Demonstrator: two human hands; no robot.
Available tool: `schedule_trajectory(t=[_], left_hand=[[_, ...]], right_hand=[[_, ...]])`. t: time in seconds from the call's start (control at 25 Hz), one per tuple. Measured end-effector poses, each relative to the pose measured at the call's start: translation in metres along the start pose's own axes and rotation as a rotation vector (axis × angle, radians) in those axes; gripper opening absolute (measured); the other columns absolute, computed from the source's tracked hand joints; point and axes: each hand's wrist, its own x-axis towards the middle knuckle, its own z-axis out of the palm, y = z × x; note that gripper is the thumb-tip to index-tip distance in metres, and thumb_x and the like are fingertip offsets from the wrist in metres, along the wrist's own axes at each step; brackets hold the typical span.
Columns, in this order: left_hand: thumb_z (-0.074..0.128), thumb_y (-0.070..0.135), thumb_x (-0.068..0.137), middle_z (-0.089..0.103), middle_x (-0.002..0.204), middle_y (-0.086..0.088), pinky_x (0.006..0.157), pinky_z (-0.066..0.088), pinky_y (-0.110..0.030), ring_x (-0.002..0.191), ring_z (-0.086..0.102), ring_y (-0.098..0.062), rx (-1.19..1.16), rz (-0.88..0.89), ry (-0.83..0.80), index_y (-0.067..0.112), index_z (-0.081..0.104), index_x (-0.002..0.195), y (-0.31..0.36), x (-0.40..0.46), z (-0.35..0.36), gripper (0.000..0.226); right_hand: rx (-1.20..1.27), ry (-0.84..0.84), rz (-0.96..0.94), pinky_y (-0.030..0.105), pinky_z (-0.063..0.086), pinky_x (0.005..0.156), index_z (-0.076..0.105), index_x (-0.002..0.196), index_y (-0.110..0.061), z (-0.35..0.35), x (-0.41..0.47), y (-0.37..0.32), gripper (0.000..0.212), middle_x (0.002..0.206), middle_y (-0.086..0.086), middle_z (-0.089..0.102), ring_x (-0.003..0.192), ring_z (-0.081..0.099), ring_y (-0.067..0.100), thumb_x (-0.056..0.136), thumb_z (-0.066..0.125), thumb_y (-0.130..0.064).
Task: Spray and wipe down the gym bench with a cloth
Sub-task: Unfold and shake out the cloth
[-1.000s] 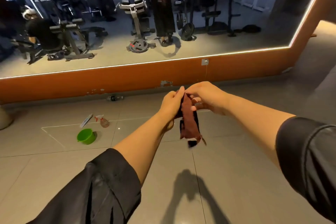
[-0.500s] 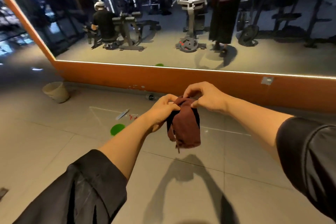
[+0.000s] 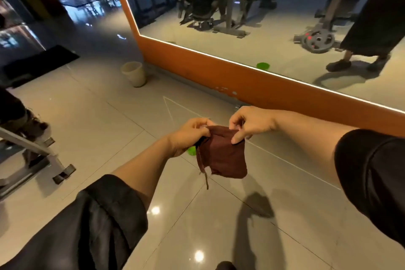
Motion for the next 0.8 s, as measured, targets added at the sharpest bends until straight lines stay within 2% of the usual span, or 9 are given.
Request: schedule_trajectory(t=[0.12,0.2,0.28,0.4,0.48,0.52,0.6,0.72,0.8], left_hand=[[0.046,-0.016,0.086,0.066,0.091,-0.015,0.065,0.053,-0.021,0.082,0.064,-0.018,0.150,0.008,0.024,0.006,0.062,0.097,-0.008,0.049,-0.051,0.030],[0.052,-0.013,0.086,0.066,0.098,-0.017,0.067,0.054,-0.024,0.087,0.063,-0.021,0.232,-0.002,0.151,0.008,0.063,0.097,-0.019,0.087,-0.078,0.026],[0.058,-0.008,0.087,0.065,0.097,-0.014,0.071,0.052,-0.028,0.088,0.060,-0.022,0.307,-0.014,0.280,0.007,0.064,0.096,-0.028,0.127,-0.098,0.018],[0.068,-0.001,0.082,0.067,0.092,-0.003,0.078,0.045,-0.028,0.089,0.056,-0.019,0.459,-0.018,0.390,0.011,0.067,0.091,-0.044,0.190,-0.126,0.015],[0.070,0.004,0.079,0.069,0.093,0.000,0.085,0.046,-0.034,0.095,0.057,-0.023,0.518,-0.063,0.475,0.019,0.068,0.086,-0.063,0.237,-0.144,0.017],[0.069,0.004,0.079,0.068,0.093,0.000,0.085,0.047,-0.036,0.096,0.058,-0.024,0.509,-0.107,0.485,0.019,0.068,0.086,-0.076,0.259,-0.153,0.017],[0.065,0.001,0.079,0.067,0.092,-0.002,0.078,0.047,-0.032,0.092,0.059,-0.024,0.473,-0.174,0.488,0.015,0.067,0.088,-0.107,0.302,-0.171,0.016],[0.062,-0.004,0.079,0.063,0.086,-0.002,0.070,0.043,-0.027,0.082,0.057,-0.021,0.412,-0.235,0.504,0.015,0.063,0.083,-0.163,0.351,-0.196,0.020],[0.062,-0.009,0.077,0.063,0.080,-0.001,0.071,0.048,-0.027,0.076,0.058,-0.020,0.316,-0.277,0.531,0.015,0.065,0.080,-0.217,0.385,-0.213,0.024]], right_hand=[[-0.139,-0.005,-0.024,0.029,0.043,0.064,0.060,0.070,-0.014,-0.026,0.067,0.000,0.021,0.071,0.002,0.059,0.069,0.052,0.014,0.075,0.080,-0.013],[-0.122,0.086,-0.043,0.031,0.036,0.063,0.053,0.066,-0.015,-0.035,0.111,0.005,0.028,0.067,0.001,0.053,0.065,0.045,0.014,0.073,0.080,-0.011],[-0.040,0.177,-0.055,0.031,0.033,0.063,0.049,0.065,-0.016,-0.044,0.155,0.018,0.032,0.063,-0.002,0.045,0.061,0.040,0.014,0.072,0.077,-0.003],[0.089,0.239,-0.037,0.033,0.038,0.064,0.053,0.088,-0.013,-0.058,0.225,0.046,0.031,0.067,-0.002,0.045,0.063,0.044,0.013,0.073,0.072,0.007],[0.114,0.234,-0.009,0.034,0.044,0.069,0.060,0.098,-0.014,-0.064,0.280,0.071,0.035,0.076,-0.001,0.055,0.076,0.054,0.018,0.072,0.075,0.004],[0.108,0.236,0.007,0.034,0.046,0.071,0.064,0.093,-0.017,-0.063,0.309,0.086,0.032,0.082,0.001,0.060,0.083,0.057,0.020,0.070,0.076,0.002],[0.115,0.216,0.036,0.027,0.046,0.067,0.063,0.079,-0.025,-0.052,0.366,0.116,0.031,0.089,0.004,0.062,0.088,0.059,0.022,0.069,0.074,0.002],[0.182,0.195,0.121,0.015,0.044,0.053,0.064,0.084,-0.016,-0.027,0.438,0.149,0.023,0.091,0.009,0.061,0.078,0.060,0.022,0.077,0.064,0.006],[0.173,0.241,0.108,0.015,0.039,0.058,0.068,0.087,-0.009,0.003,0.495,0.176,0.017,0.086,0.009,0.063,0.076,0.059,0.024,0.074,0.064,0.001]])
